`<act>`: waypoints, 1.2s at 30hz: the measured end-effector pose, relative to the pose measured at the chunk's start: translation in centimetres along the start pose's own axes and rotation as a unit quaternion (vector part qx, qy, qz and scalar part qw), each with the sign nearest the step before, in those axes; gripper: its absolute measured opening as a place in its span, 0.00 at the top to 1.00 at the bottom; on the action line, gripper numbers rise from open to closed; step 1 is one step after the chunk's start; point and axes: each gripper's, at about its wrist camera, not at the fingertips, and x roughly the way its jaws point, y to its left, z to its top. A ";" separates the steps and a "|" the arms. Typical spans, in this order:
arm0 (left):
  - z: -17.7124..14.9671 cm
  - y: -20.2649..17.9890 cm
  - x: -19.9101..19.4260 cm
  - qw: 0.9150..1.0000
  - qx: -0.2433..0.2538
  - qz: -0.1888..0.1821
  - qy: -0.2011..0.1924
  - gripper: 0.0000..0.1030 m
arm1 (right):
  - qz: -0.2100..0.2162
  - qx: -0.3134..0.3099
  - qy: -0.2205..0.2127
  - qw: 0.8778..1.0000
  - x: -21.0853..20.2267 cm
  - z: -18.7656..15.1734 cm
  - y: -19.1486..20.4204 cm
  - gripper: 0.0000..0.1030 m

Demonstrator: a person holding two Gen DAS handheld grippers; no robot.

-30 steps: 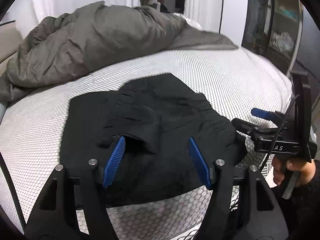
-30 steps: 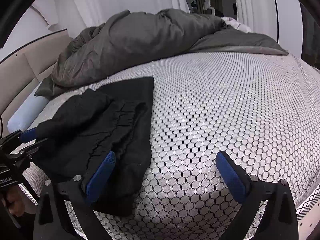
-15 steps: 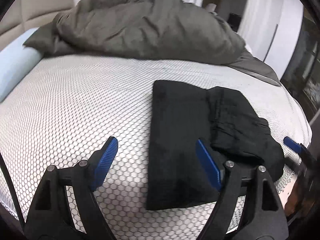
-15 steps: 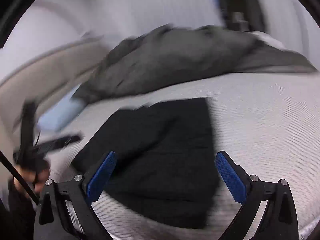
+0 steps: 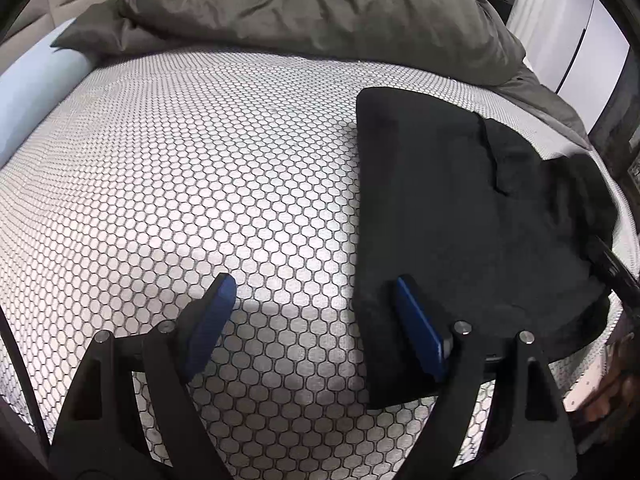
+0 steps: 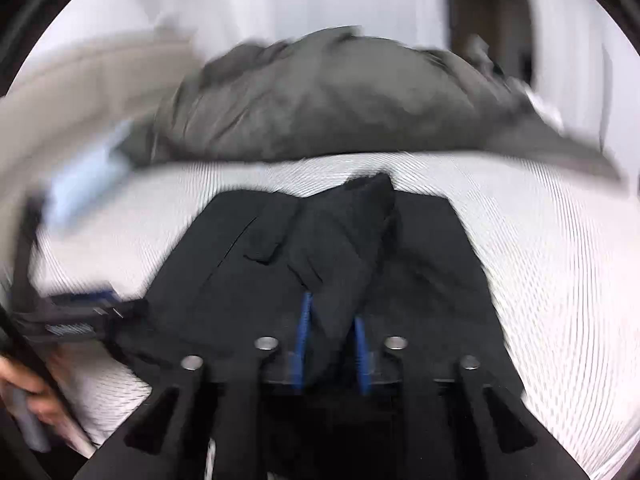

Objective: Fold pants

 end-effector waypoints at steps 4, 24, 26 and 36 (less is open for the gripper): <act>0.2 -0.2 -0.8 1.000 0.002 0.017 -0.015 0.23 | -0.001 0.079 -0.007 0.997 -2.0 -1.2 -5.6 0.25; -2.2 -3.8 -4.4 0.994 0.066 -0.016 -0.083 0.21 | 0.030 -0.125 -0.039 0.991 -4.9 -2.6 -0.3 0.13; -2.8 -4.7 -5.6 0.992 0.073 -0.027 -0.100 0.18 | 0.043 -0.122 -0.053 0.990 -5.9 -2.3 -0.5 0.13; -7.5 -5.5 -11.6 0.974 0.091 -0.047 -0.201 0.01 | 0.040 -0.099 -0.104 0.989 -9.4 -3.3 -2.0 0.00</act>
